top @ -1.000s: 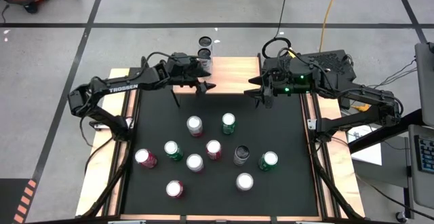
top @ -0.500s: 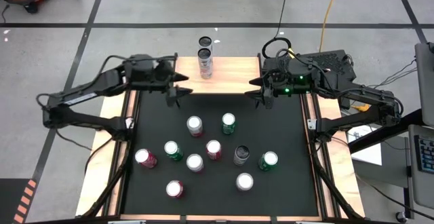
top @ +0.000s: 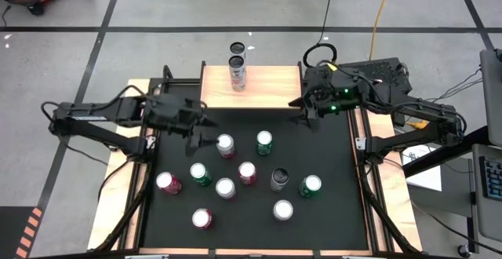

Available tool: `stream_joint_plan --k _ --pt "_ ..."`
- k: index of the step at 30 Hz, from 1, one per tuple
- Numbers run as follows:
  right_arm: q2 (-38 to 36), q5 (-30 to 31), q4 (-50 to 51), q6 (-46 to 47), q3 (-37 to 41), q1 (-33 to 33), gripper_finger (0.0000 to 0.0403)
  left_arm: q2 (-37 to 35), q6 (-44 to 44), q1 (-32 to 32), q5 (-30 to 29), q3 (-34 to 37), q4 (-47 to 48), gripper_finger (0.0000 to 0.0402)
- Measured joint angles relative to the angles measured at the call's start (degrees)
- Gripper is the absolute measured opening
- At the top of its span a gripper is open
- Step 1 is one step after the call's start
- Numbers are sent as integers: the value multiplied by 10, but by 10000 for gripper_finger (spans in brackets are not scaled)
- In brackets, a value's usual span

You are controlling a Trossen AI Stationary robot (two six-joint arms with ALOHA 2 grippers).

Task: Place canned beverage on shelf
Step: Put the white pink soda can aligned with the other white pink soda can on the shelf

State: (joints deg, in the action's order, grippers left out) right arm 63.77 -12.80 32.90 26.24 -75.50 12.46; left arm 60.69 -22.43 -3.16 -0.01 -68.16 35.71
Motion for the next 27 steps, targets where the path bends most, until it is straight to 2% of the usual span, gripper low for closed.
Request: stream_joint_plan --k 9,20,27 --pt "0 -12 68 -44 0 -34 327 17 -48 -82 -87 -1 13 312" --pt "0 -27 94 -59 0 -106 327 27 -156 -133 -103 0 29 312" --pt "0 -24 112 -60 0 -128 327 35 -177 -168 -117 0 56 312"
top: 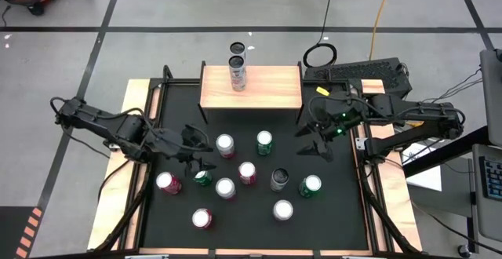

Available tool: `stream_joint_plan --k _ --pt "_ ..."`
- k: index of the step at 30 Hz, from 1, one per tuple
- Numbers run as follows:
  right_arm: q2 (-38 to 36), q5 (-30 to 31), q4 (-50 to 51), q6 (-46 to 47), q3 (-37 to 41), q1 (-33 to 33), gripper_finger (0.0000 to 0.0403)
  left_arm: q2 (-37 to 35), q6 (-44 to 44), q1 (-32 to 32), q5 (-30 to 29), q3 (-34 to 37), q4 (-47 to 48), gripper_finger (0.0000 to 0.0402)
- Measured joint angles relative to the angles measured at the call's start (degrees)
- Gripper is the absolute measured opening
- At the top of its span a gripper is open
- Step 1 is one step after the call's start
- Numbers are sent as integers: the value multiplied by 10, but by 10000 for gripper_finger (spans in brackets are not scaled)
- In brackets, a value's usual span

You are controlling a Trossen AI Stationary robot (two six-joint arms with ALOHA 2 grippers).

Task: Place canned beverage on shelf
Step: Put the white pink soda can aligned with the other white pink soda can on the shelf

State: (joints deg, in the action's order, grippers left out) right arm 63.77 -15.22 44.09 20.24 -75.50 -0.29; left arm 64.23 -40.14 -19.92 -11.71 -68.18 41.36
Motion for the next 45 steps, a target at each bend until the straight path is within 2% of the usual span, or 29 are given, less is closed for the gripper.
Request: stream_joint_plan --k 6,9,13,17,22,29,37,45 --pt "0 8 28 69 0 -19 326 3 6 -4 -11 0 22 312" --pt "0 19 28 113 0 -34 323 3 37 1 -28 0 24 312" --pt "3 21 27 172 0 -53 309 3 50 1 -75 3 33 312" --pt "16 54 28 204 0 -74 292 3 49 1 -81 8 33 312" --pt "42 59 37 211 0 -85 287 3 46 0 -81 10 38 312" --pt "58 49 108 212 0 -97 287 3 47 0 -81 10 40 313" --pt "58 137 124 187 0 -123 288 3 45 0 -58 11 42 313" --pt "58 137 150 171 0 -124 288 7 44 0 -66 11 42 313"
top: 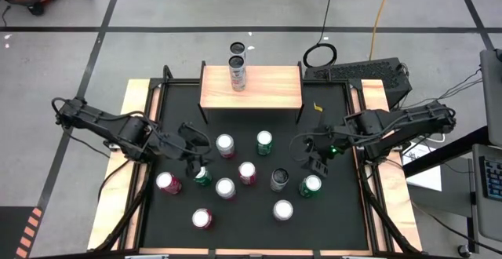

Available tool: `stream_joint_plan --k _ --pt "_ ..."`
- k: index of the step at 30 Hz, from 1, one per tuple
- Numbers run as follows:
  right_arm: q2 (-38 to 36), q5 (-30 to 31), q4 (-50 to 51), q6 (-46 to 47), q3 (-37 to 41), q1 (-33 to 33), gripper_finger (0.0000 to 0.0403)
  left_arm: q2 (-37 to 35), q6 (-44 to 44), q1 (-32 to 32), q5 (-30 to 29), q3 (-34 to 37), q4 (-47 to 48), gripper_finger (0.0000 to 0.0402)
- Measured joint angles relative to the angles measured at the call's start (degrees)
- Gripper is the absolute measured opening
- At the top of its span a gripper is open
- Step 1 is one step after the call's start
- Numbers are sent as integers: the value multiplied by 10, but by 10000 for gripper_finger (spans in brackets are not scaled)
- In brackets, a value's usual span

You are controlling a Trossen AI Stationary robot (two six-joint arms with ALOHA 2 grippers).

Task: Place canned beverage on shelf
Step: Put the white pink soda can aligned with the other white pink soda can on the shelf

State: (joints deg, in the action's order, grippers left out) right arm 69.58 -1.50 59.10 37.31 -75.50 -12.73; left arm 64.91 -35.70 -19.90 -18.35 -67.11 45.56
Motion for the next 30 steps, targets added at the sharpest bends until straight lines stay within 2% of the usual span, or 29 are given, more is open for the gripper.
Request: stream_joint_plan --k 8,15,19,30 --pt "0 -1 21 -60 0 -21 288 31 3 0 12 0 0 313" --pt "9 1 20 -39 0 -35 288 64 0 0 23 0 -2 313" --pt "18 0 -13 -29 0 -44 291 81 1 0 33 0 -13 313" --pt "74 3 -114 -16 0 -51 354 89 1 0 34 -2 -83 313"
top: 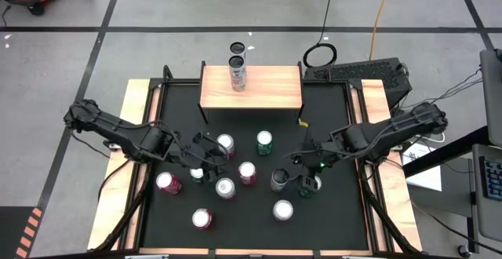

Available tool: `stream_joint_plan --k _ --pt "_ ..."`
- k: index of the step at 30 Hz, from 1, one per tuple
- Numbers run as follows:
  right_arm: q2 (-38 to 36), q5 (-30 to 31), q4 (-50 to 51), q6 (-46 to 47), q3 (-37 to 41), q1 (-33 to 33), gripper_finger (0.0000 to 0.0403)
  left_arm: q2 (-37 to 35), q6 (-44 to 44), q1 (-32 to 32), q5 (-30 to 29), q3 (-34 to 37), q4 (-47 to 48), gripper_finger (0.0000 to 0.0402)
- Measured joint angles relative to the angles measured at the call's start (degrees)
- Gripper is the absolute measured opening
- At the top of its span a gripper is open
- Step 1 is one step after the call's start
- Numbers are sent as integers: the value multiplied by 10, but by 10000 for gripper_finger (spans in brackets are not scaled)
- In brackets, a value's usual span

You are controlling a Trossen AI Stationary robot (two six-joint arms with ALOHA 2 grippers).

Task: Place canned beverage on shelf
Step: Put the white pink soda can aligned with the other white pink soda can on the shelf

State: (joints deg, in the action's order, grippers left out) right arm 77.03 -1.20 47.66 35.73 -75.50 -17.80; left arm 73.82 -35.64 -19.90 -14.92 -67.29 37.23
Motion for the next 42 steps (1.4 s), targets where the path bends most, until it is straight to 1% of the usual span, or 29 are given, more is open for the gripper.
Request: stream_joint_plan --k 5,8,12,24,29,32,38,42 --pt "29 13 -34 -14 0 0 357 0 0 0 -2 -3 -44 312" --pt "42 16 -33 -14 0 0 357 0 0 0 -7 -3 -71 312" --pt "55 15 -36 -15 0 2 357 0 5 0 -17 -3 -81 312" --pt "80 12 -49 -19 0 9 357 0 61 3 -25 -3 -81 312" --pt "90 8 -63 -29 0 13 357 0 61 8 -25 -4 -81 312" --pt "95 -4 -61 -32 0 13 357 0 61 8 -25 -4 -82 312" --pt "101 -6 -54 -37 0 14 357 0 55 8 -25 -4 -82 312" --pt "101 -6 -52 -49 0 16 357 0 45 8 -36 -4 -82 312"
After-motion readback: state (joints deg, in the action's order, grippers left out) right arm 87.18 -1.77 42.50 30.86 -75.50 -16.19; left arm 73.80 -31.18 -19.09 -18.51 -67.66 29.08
